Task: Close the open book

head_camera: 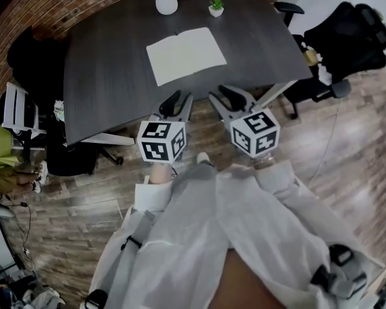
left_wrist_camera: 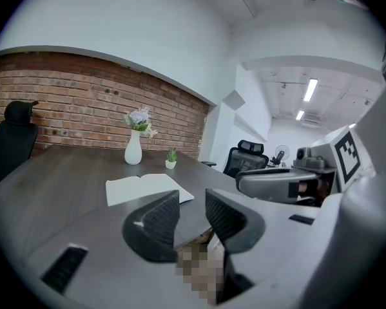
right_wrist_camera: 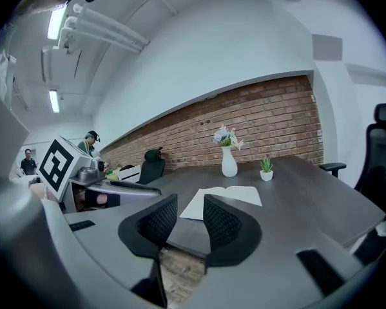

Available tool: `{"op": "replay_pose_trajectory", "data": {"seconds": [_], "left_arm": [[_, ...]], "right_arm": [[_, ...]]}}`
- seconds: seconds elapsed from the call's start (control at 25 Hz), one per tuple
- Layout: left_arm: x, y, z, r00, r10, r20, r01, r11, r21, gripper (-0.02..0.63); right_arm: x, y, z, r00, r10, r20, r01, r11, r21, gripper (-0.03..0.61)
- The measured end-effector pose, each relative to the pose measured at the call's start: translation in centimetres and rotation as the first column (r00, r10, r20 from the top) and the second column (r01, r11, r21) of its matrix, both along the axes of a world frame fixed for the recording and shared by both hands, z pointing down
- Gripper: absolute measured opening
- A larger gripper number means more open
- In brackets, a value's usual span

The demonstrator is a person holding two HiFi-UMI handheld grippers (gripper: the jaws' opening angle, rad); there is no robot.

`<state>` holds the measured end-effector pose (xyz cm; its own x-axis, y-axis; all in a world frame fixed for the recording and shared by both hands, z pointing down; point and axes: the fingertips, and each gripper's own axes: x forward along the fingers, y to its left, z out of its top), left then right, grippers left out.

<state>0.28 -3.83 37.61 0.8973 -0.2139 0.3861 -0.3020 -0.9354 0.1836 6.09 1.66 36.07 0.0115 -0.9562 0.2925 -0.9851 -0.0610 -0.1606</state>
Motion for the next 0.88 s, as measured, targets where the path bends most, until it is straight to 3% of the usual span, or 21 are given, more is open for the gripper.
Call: {"op": "replay_pose_trajectory", "data": {"seconds": [0.36, 0.88], "left_arm": [[1.0, -2.3, 1.8, 0.999, 0.043, 0.014, -0.042, 0.998, -0.051, 0.107], [2.3, -3.9, 4.7, 0.999, 0.015, 0.049, -0.009, 0.993, -0.119, 0.107]], "right_arm": [[1.1, -2.0, 1.2, 0.998, 0.053, 0.018, -0.053, 0.998, -0.036, 0.11], [3.3, -2.8, 4.6, 0.994, 0.077, 0.074, -0.068, 0.99, -0.126, 0.11]]}}
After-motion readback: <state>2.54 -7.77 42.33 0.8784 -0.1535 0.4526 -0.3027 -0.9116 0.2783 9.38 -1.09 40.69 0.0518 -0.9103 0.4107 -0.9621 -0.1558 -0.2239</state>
